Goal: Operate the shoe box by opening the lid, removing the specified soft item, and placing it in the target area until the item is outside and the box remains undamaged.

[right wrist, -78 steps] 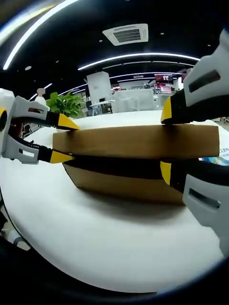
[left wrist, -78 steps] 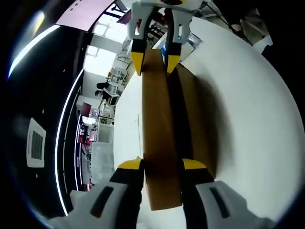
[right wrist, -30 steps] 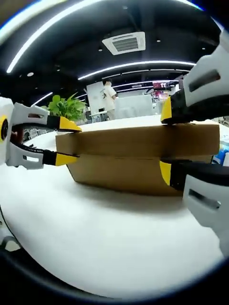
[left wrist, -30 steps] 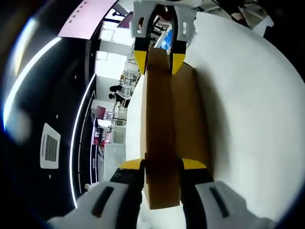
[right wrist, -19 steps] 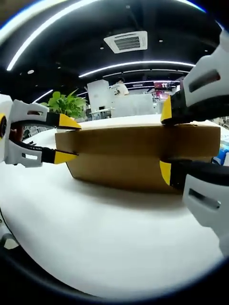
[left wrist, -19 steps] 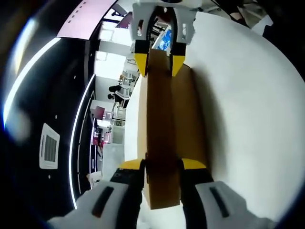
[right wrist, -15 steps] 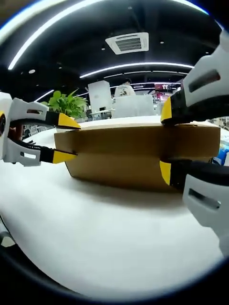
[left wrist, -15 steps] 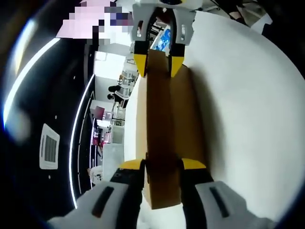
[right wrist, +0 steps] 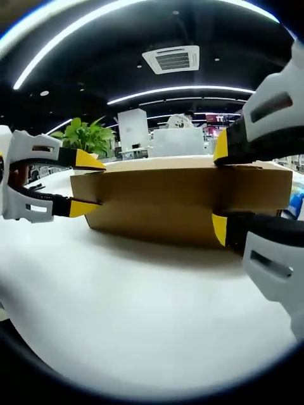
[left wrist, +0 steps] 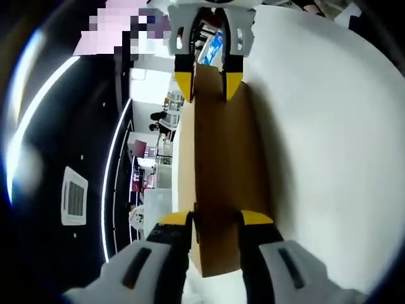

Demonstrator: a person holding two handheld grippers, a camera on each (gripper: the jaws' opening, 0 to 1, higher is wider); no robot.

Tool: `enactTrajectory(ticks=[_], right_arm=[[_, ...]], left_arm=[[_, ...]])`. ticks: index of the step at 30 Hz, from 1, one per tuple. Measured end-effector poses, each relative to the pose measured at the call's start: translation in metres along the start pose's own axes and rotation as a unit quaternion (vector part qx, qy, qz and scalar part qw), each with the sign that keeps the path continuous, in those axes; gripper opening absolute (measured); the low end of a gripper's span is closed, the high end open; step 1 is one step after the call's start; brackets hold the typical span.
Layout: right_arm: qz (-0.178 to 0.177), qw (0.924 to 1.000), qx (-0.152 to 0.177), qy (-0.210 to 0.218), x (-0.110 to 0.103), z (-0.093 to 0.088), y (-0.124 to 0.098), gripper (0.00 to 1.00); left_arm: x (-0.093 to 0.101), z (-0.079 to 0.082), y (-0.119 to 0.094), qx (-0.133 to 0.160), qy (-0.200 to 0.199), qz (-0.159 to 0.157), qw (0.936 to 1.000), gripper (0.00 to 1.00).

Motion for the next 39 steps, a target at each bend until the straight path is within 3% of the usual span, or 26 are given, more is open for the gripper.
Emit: enactTrajectory(ticks=[14,19,28,39], right_arm=[[0.007,1.0000,-0.002,0.000,-0.006,0.001,0.004,0.32],[0.007,0.9999,-0.008,-0.003,-0.009,-0.001,0.006,0.36],[0.003,0.9998,-0.017,-0.007,-0.008,-0.005,0.010,0.37],[-0.005,0.9998,-0.009,-0.017,-0.008,-0.008,0.011,0.35]], left_arm=[[0.008,0.000,0.002,-0.013,0.009,0.016,0.9998,0.30],[0.013,0.001,0.005,-0.021,0.013,0.017,0.9995,0.38],[0.005,-0.001,0.000,-0.023,0.013,0.026,0.9993,0.36],[0.000,0.000,0.002,-0.030,0.043,0.043,0.9977,0.30]])
Point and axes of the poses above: the point that each gripper's makers call its tool centre point, and the gripper's own axes: y roughly forward along the fingers, x roughly to its right, z roughly out of its top, the point moved 8 cm from there along -y, roughly backward along the fingers, and after that the axes turned 5 degrees about y, right-handed, at the moved point
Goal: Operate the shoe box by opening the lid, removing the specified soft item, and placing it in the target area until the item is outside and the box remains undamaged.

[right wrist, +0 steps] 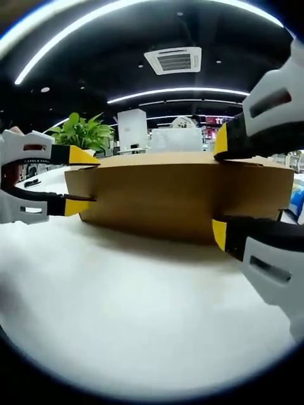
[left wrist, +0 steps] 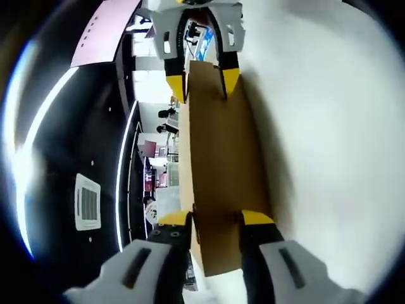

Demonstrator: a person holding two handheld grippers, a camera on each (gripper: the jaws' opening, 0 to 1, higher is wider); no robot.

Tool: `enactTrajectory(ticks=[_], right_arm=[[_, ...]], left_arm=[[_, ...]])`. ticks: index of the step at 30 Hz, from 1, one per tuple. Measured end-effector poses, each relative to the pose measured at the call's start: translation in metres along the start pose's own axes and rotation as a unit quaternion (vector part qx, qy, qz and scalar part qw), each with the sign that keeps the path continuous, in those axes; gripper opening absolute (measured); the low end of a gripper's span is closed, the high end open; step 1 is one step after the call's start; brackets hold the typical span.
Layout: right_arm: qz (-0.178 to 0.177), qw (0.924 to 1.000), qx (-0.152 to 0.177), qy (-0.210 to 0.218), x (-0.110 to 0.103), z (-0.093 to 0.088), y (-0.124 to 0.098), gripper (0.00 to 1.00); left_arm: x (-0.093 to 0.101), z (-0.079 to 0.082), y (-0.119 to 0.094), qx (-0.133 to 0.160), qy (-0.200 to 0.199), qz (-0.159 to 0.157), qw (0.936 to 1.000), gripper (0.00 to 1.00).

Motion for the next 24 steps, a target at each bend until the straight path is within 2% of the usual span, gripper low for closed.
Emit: enactTrajectory(ticks=[4,8,10,11,14,15,16,18,20,22,23,24], right_arm=[[-0.001,1.0000,-0.002,0.001,0.000,0.000,0.001,0.35],[-0.002,1.0000,-0.002,0.000,0.000,0.000,0.001,0.35],[0.000,0.9996,0.000,-0.027,0.000,0.001,0.001,0.35],[-0.001,0.9995,0.000,-0.033,0.000,0.001,0.001,0.35],[-0.004,1.0000,0.005,0.002,0.003,0.003,-0.001,0.31],[-0.002,0.9999,0.002,0.016,0.004,0.003,-0.001,0.31],[-0.002,0.9999,0.002,0.013,0.005,0.003,-0.001,0.32],[-0.003,1.0000,0.003,-0.008,0.003,0.003,0.000,0.31],[-0.002,0.9998,0.005,-0.017,0.002,0.003,0.000,0.31],[-0.003,0.9998,0.006,-0.019,0.003,0.003,0.000,0.31],[-0.005,0.9996,0.007,-0.025,0.002,0.003,-0.001,0.30],[-0.007,0.9994,0.008,-0.034,0.001,0.003,-0.001,0.30]], left_arm=[[0.000,0.000,0.000,-0.008,0.013,0.007,0.9999,0.32],[0.000,-0.001,-0.002,-0.014,-0.010,0.014,0.9997,0.31],[-0.001,-0.001,-0.002,-0.014,-0.007,0.015,0.9998,0.31],[0.013,0.003,0.007,-0.011,-0.014,0.007,0.9998,0.31],[0.018,0.005,0.010,-0.009,-0.020,0.008,0.9997,0.31],[0.017,0.002,0.008,-0.022,-0.021,0.010,0.9995,0.31],[0.017,-0.001,0.007,-0.033,-0.022,0.011,0.9992,0.31],[0.017,-0.001,0.007,-0.035,-0.025,0.013,0.9990,0.31],[0.017,0.004,0.010,-0.010,-0.028,0.014,0.9994,0.30],[0.017,0.004,0.010,-0.010,-0.030,0.014,0.9994,0.30],[0.018,-0.003,0.005,-0.047,-0.039,0.017,0.9980,0.30],[0.018,-0.001,0.006,-0.041,-0.037,0.016,0.9983,0.30]])
Point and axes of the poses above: the point that each gripper's makers call its tool centre point, and the gripper's own axes: y roughly forward along the fingers, x roughly to its right, z roughly out of its top, the point moved 8 cm from there along -y, roughly backward along the fingers, and after that the axes turned 5 degrees about y, right-handed, at the moved point
